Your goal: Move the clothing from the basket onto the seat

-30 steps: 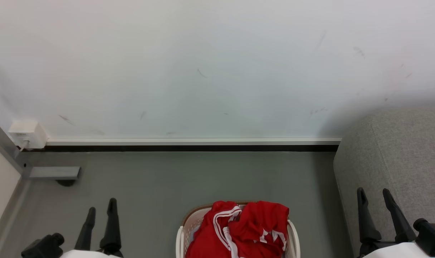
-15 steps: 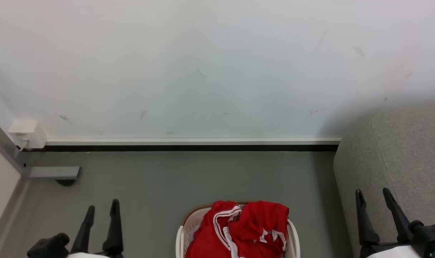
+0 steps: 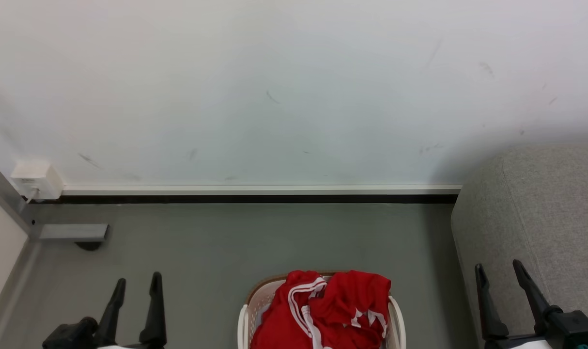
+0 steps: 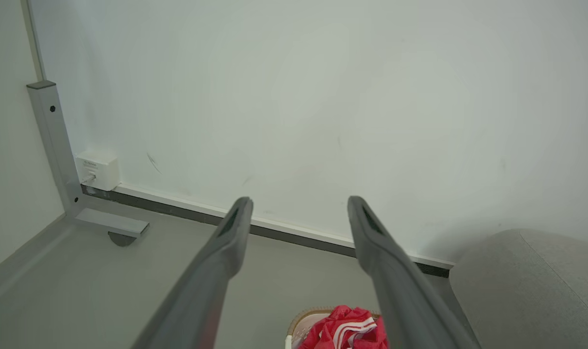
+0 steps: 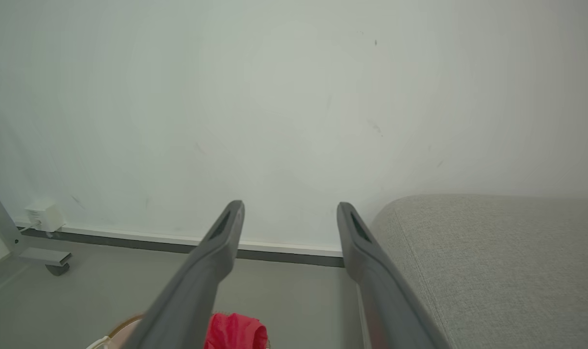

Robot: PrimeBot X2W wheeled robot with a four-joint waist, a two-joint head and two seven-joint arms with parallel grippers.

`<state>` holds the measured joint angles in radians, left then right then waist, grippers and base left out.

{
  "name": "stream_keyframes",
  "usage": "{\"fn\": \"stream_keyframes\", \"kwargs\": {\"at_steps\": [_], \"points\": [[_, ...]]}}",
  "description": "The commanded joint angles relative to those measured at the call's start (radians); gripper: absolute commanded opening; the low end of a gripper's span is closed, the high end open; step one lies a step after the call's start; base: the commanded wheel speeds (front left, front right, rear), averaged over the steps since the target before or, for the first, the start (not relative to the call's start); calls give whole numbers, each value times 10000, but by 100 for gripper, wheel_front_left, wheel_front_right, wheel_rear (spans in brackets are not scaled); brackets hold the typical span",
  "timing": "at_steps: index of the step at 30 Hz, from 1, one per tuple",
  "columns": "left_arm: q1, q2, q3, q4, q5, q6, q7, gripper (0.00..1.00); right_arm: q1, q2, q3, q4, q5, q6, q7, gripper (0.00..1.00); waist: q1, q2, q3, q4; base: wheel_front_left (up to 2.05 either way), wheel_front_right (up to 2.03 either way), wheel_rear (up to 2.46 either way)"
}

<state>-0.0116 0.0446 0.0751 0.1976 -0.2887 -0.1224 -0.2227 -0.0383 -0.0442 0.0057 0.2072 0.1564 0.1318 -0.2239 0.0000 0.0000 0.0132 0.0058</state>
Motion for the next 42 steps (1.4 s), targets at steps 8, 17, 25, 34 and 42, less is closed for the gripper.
{"fn": "stream_keyframes", "kwargs": {"at_steps": [8, 17, 25, 34, 42], "points": [[168, 92, 19, -26, 809, -5, -242, 100, 177, -93, 85, 168, -333, -19, -233, 100, 0, 0, -27, 18, 0, 0, 0], [236, 92, -10, -60, 1368, -8, -391, 100, 200, -96, 154, 393, -724, -20, -384, 100, 0, 0, -2, 12, 0, 0, 0], [278, 91, -15, -53, 1429, -9, -423, 100, 158, -96, 130, 402, -899, -21, -408, 100, 0, 0, -3, -31, 0, 0, 0], [193, 90, 4, 9, 1389, -14, -423, 100, 86, -93, 182, 387, -795, -21, -408, 100, 0, 0, 78, -134, 0, 0, 0], [19, 85, -17, -26, 1409, -46, -421, 100, -139, -90, 288, 279, -730, -21, -408, 100, 0, 0, 442, -451, 0, 0, 0]]}}
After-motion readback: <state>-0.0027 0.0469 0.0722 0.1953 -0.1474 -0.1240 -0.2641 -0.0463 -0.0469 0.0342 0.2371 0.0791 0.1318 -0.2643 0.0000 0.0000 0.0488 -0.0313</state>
